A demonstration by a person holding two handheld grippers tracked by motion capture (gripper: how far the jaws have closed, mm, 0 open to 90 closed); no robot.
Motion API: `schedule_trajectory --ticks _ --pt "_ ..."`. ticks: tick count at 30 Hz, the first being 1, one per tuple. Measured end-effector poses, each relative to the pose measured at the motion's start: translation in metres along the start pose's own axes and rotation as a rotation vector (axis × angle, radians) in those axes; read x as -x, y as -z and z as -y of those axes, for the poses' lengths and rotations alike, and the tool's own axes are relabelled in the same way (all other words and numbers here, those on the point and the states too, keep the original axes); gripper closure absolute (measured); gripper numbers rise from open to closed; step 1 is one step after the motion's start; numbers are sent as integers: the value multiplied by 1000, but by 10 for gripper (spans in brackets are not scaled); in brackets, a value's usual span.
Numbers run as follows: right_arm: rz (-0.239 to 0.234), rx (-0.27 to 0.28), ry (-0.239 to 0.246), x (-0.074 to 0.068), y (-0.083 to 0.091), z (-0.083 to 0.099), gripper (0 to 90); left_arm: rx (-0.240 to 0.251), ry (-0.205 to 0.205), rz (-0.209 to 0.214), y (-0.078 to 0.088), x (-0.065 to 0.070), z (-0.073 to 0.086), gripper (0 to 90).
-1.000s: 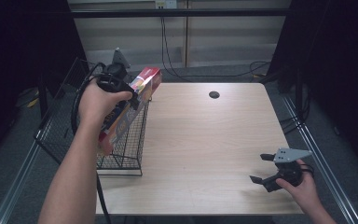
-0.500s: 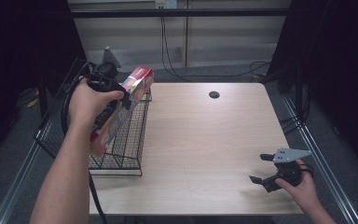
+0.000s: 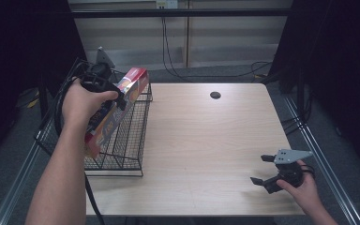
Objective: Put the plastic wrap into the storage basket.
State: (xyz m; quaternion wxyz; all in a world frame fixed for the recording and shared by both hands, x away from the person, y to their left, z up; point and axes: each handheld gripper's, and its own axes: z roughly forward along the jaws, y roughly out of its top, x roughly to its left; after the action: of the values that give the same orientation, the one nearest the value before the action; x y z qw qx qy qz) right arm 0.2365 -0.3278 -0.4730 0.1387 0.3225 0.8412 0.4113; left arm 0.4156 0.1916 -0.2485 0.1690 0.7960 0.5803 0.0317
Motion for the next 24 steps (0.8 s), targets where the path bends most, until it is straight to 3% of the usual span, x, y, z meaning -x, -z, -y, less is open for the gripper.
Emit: schedule_trajectory --ticks 24 --pt "-5 -6 4 0 -3 0 48 37 91 -40 11 -34 11 429"
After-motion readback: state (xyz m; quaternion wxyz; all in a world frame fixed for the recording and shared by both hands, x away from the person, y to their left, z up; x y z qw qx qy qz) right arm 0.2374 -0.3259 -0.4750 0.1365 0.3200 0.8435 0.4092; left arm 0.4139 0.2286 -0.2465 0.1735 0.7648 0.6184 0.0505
